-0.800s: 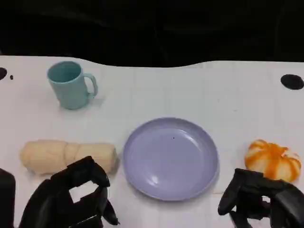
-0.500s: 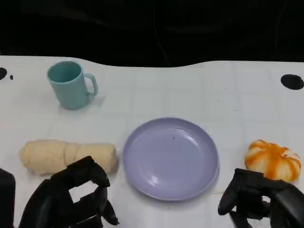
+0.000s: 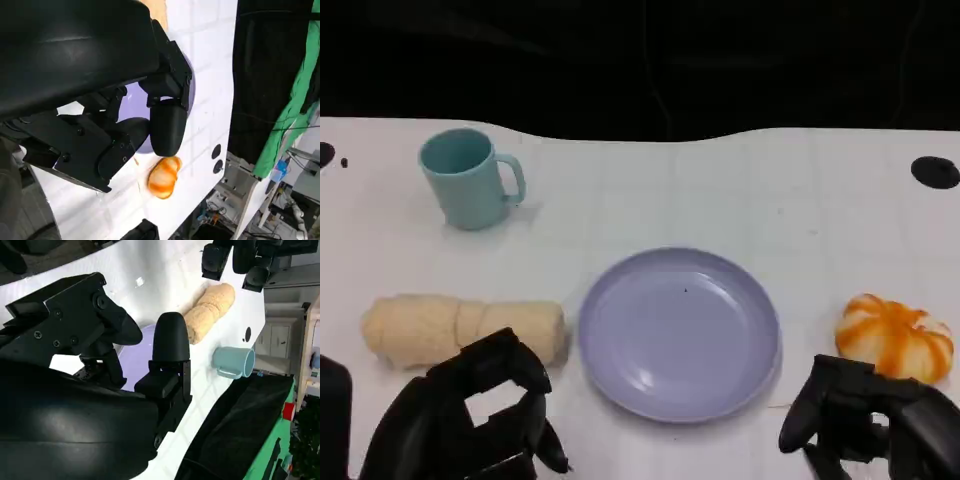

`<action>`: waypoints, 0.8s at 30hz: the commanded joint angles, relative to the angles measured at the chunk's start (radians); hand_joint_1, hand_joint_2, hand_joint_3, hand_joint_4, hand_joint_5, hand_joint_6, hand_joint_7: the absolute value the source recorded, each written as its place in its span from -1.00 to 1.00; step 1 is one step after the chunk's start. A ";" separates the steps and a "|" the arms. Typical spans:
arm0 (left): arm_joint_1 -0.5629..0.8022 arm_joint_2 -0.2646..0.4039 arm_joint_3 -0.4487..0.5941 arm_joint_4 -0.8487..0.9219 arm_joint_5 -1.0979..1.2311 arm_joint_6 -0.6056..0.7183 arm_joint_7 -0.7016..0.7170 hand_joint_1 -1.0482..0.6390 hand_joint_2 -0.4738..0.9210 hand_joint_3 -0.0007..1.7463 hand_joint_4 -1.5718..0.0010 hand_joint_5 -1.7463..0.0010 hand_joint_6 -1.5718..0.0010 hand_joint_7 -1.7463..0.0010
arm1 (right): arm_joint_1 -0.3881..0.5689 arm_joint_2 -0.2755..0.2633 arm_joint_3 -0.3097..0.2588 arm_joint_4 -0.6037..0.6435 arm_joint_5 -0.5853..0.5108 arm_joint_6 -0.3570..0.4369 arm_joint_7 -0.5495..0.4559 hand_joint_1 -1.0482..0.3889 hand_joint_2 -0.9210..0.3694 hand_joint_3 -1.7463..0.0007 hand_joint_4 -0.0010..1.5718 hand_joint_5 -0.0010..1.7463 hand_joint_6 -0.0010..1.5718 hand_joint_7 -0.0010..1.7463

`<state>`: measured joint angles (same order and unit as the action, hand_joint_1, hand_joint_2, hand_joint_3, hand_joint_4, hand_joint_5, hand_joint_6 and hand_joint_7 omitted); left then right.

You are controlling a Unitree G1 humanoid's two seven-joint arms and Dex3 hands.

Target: Grasp the towel on the left side of the plate with the left hand and place it into the plate.

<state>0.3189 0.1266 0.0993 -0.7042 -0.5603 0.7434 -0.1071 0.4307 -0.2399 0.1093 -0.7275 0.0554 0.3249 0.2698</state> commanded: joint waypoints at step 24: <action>-0.020 0.230 -0.038 0.113 0.543 -0.511 -0.078 -0.31 1.00 -0.85 0.63 0.14 0.55 0.76 | 0.012 0.009 0.026 -0.024 0.001 0.010 -0.018 0.43 -0.48 -0.29 -0.07 1.00 -0.22 0.69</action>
<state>0.3167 0.3052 0.0532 -0.6011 -0.0885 0.2713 -0.1737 0.4373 -0.2299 0.1368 -0.7355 0.0510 0.3220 0.2589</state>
